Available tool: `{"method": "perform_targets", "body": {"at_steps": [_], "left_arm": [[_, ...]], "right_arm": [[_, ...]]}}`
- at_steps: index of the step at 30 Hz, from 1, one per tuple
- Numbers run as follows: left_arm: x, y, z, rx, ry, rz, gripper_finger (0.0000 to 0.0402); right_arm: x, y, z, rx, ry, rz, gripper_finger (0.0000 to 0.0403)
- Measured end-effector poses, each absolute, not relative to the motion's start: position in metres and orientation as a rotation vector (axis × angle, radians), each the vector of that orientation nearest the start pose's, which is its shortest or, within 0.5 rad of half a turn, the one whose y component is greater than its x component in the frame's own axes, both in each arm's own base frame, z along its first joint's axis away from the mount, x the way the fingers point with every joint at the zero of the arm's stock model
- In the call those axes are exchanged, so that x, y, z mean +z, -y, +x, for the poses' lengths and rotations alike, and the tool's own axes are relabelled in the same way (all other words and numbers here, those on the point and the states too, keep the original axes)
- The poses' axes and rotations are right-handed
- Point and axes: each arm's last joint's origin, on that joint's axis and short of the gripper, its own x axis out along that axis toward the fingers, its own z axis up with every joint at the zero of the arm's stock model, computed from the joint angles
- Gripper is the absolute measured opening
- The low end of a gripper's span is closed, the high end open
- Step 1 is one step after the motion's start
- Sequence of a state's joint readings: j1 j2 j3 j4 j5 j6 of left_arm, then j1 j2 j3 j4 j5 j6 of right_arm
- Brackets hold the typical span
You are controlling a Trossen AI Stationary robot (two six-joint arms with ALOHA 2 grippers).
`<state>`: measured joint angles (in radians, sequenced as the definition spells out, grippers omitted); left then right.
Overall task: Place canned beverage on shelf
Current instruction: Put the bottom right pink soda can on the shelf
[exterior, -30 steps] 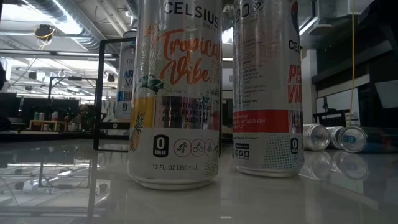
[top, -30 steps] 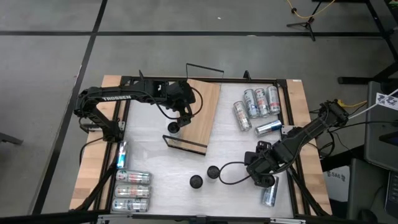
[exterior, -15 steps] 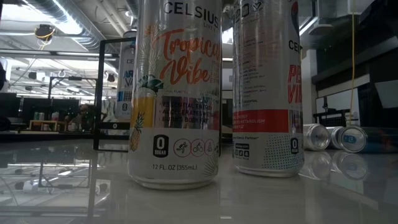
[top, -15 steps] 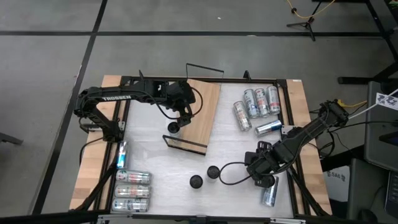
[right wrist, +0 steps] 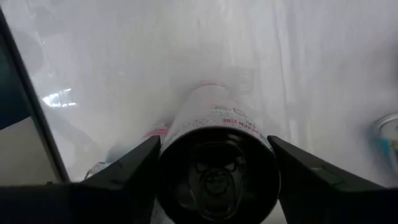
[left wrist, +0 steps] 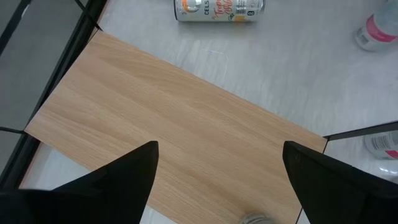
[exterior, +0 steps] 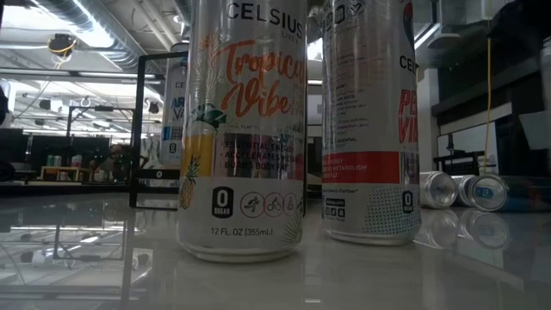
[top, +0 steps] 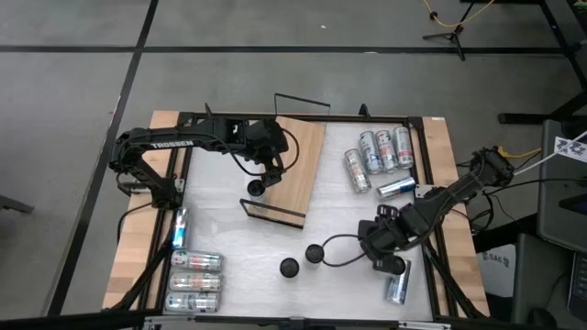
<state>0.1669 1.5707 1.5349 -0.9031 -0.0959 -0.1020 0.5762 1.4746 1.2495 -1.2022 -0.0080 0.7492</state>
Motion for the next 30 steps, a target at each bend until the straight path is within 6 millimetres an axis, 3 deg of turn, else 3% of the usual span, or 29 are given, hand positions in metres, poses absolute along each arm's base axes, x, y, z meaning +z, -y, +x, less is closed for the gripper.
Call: {"method": "perform_targets", "body": {"at_steps": [8,14,30], "left_arm": [[0.341,-0.061,0.318,0.289,-0.932,-0.104,0.0336],[0.341,-0.070,0.316,0.313,-0.932,-0.115,0.0336],[0.341,-0.105,0.307,0.410,-0.950,-0.044,0.0336]], "right_arm": [[0.277,-0.106,0.238,-0.037,-1.452,0.162,0.0248],[0.295,-0.071,0.254,-0.022,-1.405,0.142,0.0247],[0.354,0.059,0.266,-0.120,-1.165,0.078,0.0248]]}}
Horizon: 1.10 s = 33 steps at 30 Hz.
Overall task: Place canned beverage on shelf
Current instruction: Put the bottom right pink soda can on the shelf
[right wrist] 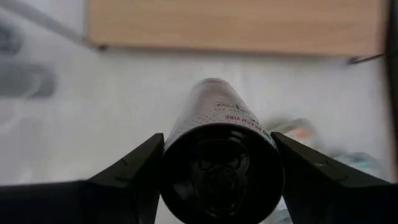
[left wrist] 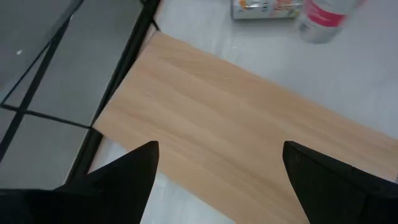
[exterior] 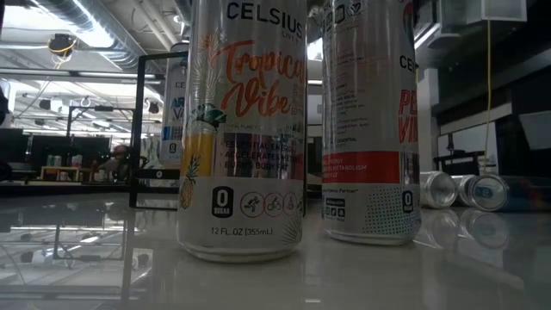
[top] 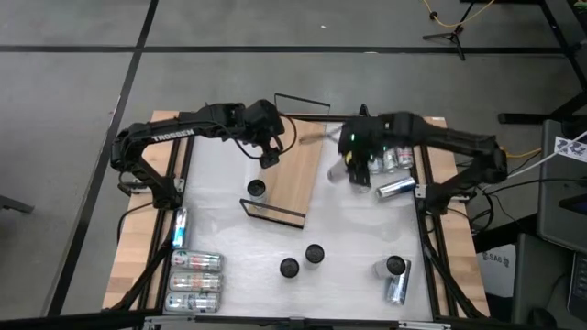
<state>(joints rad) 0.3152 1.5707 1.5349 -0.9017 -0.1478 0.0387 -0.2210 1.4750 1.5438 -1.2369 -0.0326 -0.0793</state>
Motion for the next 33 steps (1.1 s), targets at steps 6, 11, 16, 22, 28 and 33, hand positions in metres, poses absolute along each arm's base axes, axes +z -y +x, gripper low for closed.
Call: {"method": "perform_targets", "body": {"at_steps": [6,11,16,22,28,33], "left_arm": [[0.343,-0.122,0.304,0.457,-0.912,-0.067,0.0336],[0.347,-0.132,0.304,0.466,-0.866,-0.032,0.0336],[0.348,-0.137,0.303,0.482,-0.840,-0.031,0.0336],[0.349,-0.138,0.304,0.483,-0.834,-0.030,0.0336],[0.349,-0.138,0.304,0.482,-0.832,-0.030,0.0336],[0.349,-0.138,0.304,0.483,-0.832,-0.030,0.0336]], "right_arm": [[0.361,0.104,0.269,-0.144,-1.053,0.080,0.0247],[0.356,0.135,0.283,-0.154,-1.067,0.047,0.0247],[0.354,0.160,0.305,-0.143,-1.067,-0.014,0.0247],[0.358,0.186,0.326,-0.138,-1.092,-0.036,0.0246],[0.347,0.197,0.340,-0.118,-1.154,-0.033,0.0246],[0.331,0.201,0.347,-0.101,-1.207,-0.014,0.0253]]}}
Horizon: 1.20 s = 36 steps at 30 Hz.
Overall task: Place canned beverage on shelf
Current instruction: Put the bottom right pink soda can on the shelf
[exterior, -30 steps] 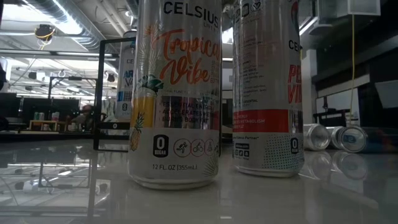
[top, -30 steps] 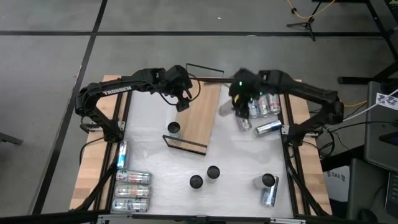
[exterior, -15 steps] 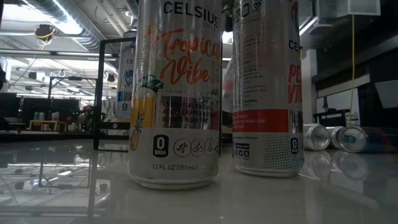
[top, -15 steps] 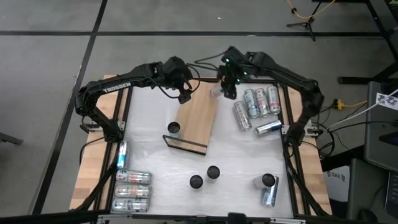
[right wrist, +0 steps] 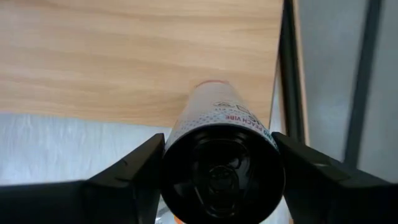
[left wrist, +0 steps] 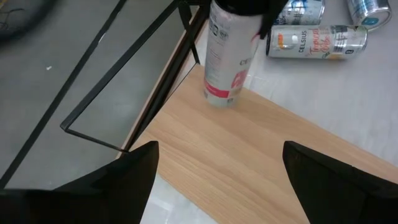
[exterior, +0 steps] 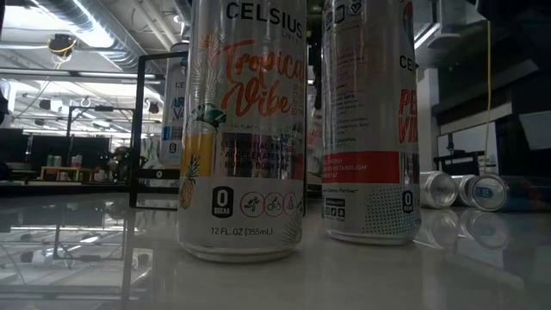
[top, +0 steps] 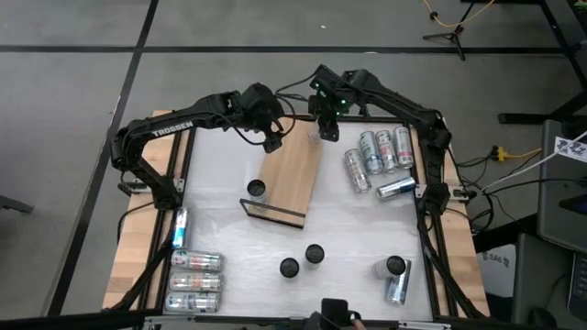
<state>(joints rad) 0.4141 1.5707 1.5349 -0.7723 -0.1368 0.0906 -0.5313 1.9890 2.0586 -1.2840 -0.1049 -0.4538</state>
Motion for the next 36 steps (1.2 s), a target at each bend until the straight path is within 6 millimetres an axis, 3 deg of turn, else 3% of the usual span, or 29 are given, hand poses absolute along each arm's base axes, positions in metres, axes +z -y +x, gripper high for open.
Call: {"method": "perform_targets", "body": {"at_steps": [6,18,36], "left_arm": [[0.3490,-0.1378,0.3038,0.482,-0.832,-0.030,0.0336],[0.3490,-0.1378,0.3038,0.482,-0.832,-0.030,0.0336],[0.3489,-0.1378,0.3038,0.483,-0.832,-0.030,0.0336]], "right_arm": [[0.3234,0.2029,0.3513,-0.094,-1.225,-0.006,0.0253],[0.3237,0.2033,0.3519,-0.102,-1.221,-0.014,0.0282],[0.3264,0.2067,0.3577,-0.125,-1.154,-0.044,0.0286]]}}
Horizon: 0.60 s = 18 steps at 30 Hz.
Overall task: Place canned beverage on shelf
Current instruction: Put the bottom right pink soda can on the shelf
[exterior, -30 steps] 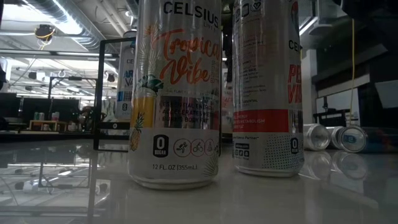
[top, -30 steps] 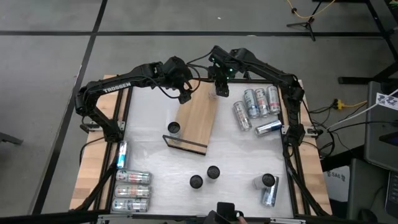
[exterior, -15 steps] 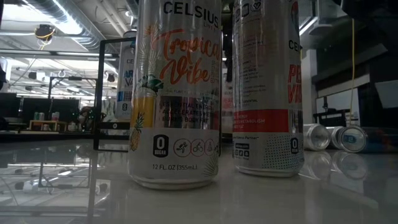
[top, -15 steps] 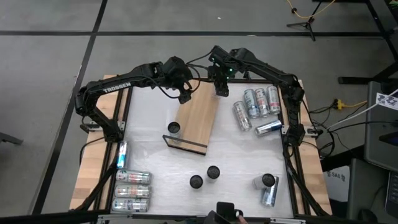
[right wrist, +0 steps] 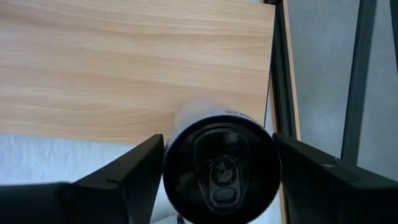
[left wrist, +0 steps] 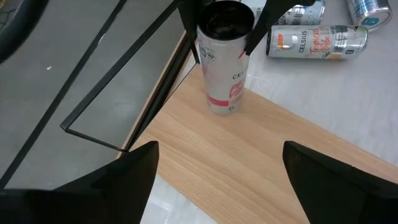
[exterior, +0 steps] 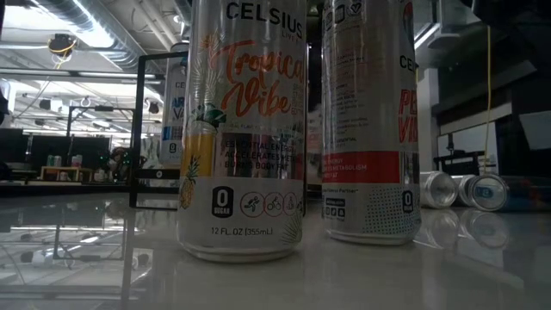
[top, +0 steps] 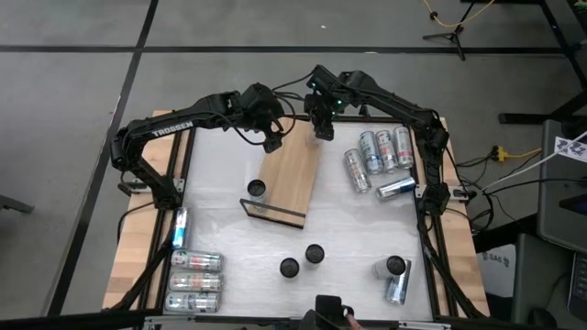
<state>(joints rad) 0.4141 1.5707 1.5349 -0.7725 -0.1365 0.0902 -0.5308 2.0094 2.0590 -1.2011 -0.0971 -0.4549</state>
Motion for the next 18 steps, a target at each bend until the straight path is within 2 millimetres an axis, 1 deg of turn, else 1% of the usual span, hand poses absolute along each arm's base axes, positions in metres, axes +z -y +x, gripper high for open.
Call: {"method": "perform_targets", "body": {"at_steps": [11,18], "left_arm": [[0.3490,-0.1378,0.3038,0.483,-0.832,-0.030,0.0336],[0.3489,-0.1378,0.3038,0.483,-0.833,-0.030,0.0336]], "right_arm": [[0.3269,0.2070,0.3584,-0.127,-1.146,-0.048,0.0287],[0.3294,0.2092,0.3622,-0.143,-1.098,-0.069,0.0287]]}}
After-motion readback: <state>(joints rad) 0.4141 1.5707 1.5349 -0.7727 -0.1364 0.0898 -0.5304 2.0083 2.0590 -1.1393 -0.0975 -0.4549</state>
